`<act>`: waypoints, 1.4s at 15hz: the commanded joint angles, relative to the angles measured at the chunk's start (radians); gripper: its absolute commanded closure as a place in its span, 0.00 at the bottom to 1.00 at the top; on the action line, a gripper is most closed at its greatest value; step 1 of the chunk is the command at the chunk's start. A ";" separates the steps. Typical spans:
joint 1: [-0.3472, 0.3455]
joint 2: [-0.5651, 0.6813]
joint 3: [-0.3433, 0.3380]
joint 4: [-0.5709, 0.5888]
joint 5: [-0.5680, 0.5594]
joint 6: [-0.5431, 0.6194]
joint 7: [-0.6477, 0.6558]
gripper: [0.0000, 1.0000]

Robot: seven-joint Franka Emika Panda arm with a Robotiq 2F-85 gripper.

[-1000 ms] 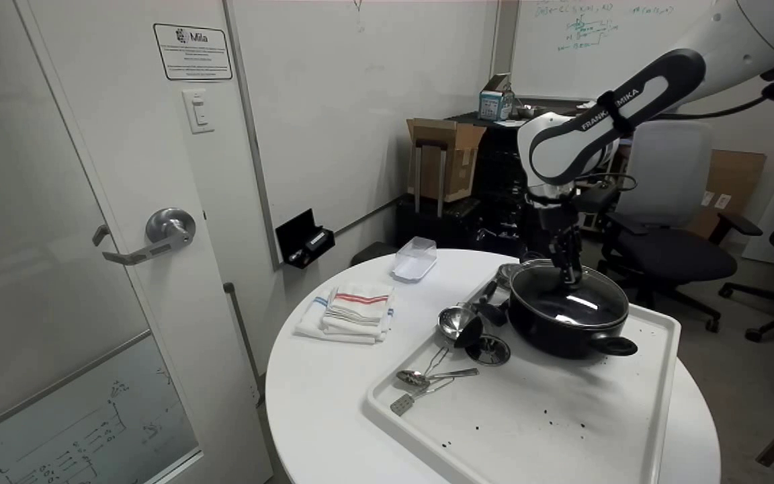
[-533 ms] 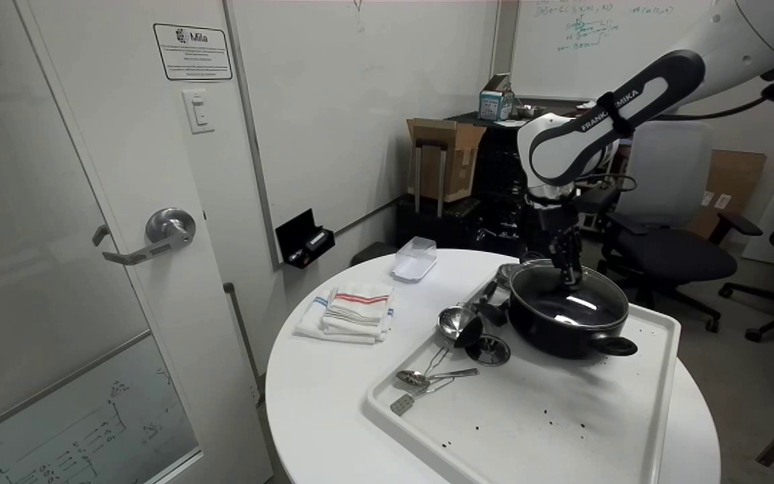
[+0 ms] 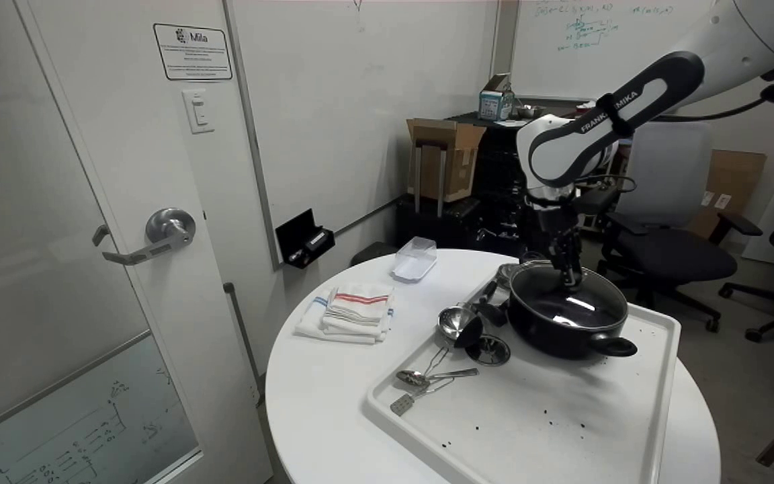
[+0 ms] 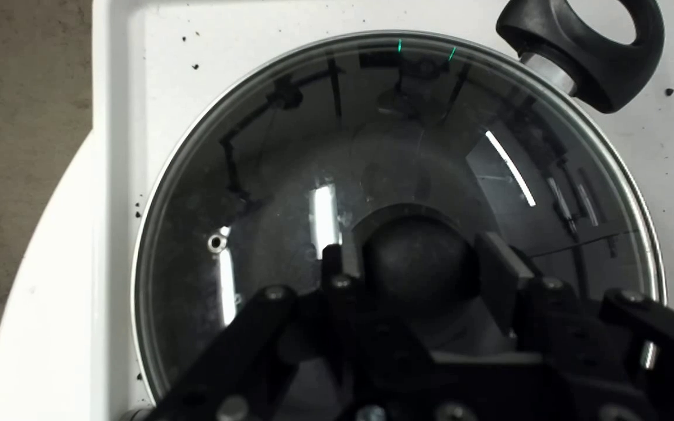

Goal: Put the lid on the black pot

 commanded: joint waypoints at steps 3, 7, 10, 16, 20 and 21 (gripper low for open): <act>0.013 -0.009 -0.003 -0.005 0.004 -0.004 0.001 0.75; 0.012 -0.015 -0.003 -0.013 0.004 -0.010 -0.002 0.75; 0.011 -0.017 -0.005 -0.018 0.003 -0.010 -0.001 0.75; 0.008 -0.021 -0.004 -0.023 0.006 -0.020 -0.003 0.75; 0.008 -0.022 -0.004 -0.027 0.007 -0.023 -0.004 0.75; 0.008 -0.022 -0.004 -0.027 0.006 -0.022 -0.004 0.75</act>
